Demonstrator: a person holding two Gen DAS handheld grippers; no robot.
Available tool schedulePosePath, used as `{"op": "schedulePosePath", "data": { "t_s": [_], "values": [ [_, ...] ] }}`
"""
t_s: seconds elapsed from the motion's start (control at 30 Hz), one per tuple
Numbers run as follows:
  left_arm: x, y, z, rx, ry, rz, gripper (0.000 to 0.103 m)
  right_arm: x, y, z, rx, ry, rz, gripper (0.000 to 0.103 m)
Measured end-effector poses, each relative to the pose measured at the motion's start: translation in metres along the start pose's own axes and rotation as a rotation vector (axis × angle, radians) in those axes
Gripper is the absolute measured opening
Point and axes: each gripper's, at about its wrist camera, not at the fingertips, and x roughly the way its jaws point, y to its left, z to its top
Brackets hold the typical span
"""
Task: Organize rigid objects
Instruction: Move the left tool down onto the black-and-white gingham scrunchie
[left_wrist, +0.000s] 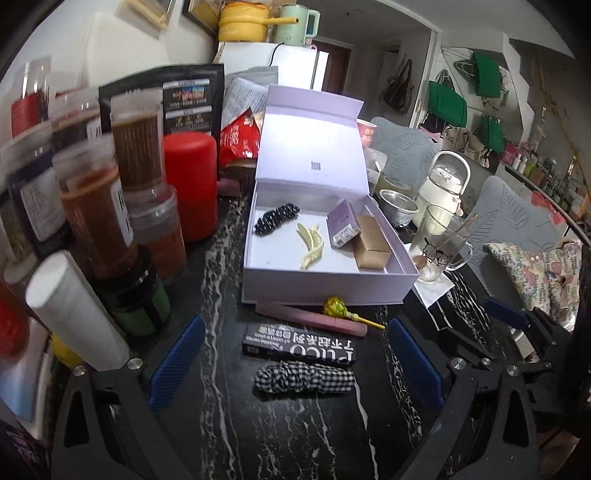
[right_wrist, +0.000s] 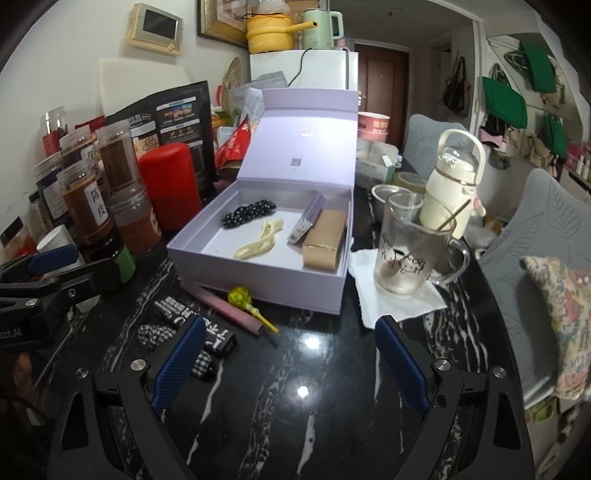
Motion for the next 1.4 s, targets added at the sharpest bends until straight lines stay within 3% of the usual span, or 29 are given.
{"op": "schedulePosePath", "data": {
  "t_s": [0.63, 0.83, 1.07, 1.4],
  "values": [
    [0.064, -0.010, -0.031, 0.031, 0.148, -0.027, 0.101, 0.033, -0.036, -0.034, 0.086, 0.107, 0.033, 0.094],
    [0.081, -0.019, -0.040, 0.109, 0.193, 0.032, 0.101, 0.039, -0.040, -0.034, 0.078, 0.103, 0.040, 0.094],
    [0.098, -0.016, -0.045, 0.081, 0.262, 0.027, 0.101, 0.048, -0.040, -0.034, 0.067, 0.126, 0.058, 0.094],
    [0.103, -0.024, -0.051, 0.136, 0.261, 0.070, 0.101, 0.051, -0.046, -0.033, 0.097, 0.138, 0.054, 0.094]
  ]
}}
